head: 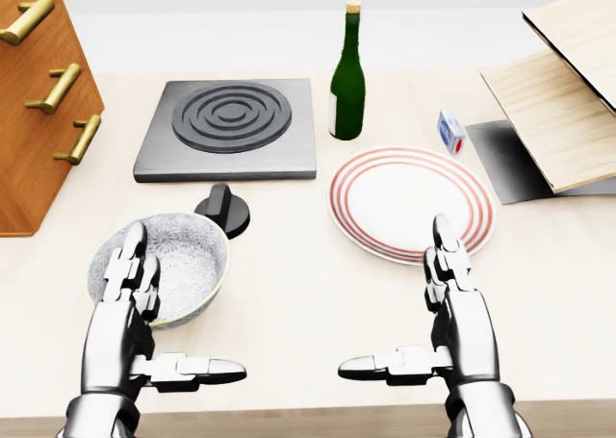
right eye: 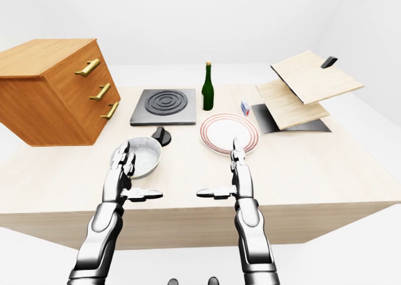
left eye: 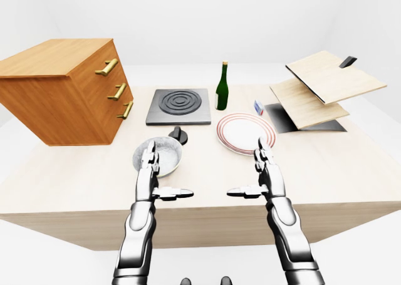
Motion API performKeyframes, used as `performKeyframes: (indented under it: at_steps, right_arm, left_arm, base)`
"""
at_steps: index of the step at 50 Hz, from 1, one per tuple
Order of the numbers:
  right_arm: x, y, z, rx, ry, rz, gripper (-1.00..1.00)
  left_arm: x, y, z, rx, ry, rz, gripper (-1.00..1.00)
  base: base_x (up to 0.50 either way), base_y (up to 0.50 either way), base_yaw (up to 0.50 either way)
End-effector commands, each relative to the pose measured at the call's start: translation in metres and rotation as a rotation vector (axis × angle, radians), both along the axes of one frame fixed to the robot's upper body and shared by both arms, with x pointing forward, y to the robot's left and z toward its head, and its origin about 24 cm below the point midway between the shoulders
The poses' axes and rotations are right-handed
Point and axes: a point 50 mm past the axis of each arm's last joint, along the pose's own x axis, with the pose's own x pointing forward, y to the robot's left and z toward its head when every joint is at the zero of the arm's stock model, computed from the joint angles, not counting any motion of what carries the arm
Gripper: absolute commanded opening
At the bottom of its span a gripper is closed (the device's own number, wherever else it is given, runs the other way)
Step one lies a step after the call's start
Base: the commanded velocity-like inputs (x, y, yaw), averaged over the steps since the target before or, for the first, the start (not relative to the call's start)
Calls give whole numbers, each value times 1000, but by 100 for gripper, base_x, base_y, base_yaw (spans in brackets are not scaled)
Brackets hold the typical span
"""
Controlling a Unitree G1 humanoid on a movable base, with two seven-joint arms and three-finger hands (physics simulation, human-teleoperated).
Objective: Pick up the akita bowl and put it on the plate.
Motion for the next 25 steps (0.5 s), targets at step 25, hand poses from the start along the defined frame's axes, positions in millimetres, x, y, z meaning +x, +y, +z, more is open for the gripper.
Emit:
performKeyframes:
  at_steps: [25]
  right_arm:
    - [-4,-8,12,-63,-24,-24,100]
  left_arm:
    - [-6,7,14,33,-47,11,100]
  base:
    - [0,0,0]
